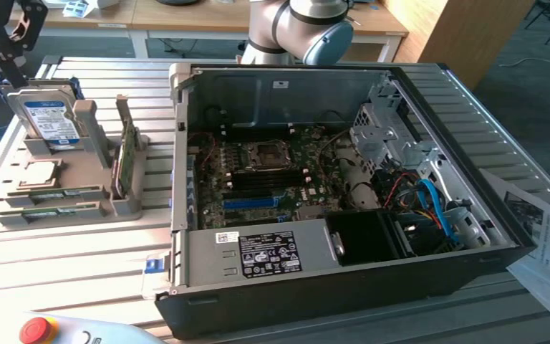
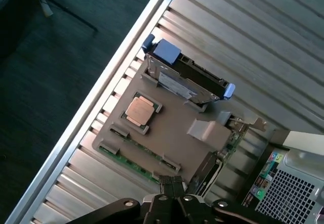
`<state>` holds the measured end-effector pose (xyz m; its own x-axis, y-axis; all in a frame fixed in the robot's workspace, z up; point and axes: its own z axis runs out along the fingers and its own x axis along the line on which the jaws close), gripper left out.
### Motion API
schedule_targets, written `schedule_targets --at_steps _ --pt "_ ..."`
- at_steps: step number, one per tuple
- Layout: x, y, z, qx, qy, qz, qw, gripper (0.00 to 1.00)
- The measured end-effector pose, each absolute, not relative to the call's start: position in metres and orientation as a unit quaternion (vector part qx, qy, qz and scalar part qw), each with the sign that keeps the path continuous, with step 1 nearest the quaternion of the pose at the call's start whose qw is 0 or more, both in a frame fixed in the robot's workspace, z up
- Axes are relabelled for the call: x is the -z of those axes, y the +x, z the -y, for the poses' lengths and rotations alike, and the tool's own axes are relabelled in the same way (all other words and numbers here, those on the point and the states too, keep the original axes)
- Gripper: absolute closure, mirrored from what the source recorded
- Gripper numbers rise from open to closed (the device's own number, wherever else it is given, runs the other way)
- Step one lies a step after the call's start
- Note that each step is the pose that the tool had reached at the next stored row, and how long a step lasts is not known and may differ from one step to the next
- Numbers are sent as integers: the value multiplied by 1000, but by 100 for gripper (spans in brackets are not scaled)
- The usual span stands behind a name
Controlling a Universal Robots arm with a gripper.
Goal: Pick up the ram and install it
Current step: 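Pick up the ram and move it above insertion slot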
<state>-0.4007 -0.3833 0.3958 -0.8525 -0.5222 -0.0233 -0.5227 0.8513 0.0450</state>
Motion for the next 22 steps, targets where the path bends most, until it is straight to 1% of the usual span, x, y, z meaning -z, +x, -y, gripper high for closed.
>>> schedule_targets --at_steps 22 --pt "-396 -401 383 -25 -381 -924 2 90"
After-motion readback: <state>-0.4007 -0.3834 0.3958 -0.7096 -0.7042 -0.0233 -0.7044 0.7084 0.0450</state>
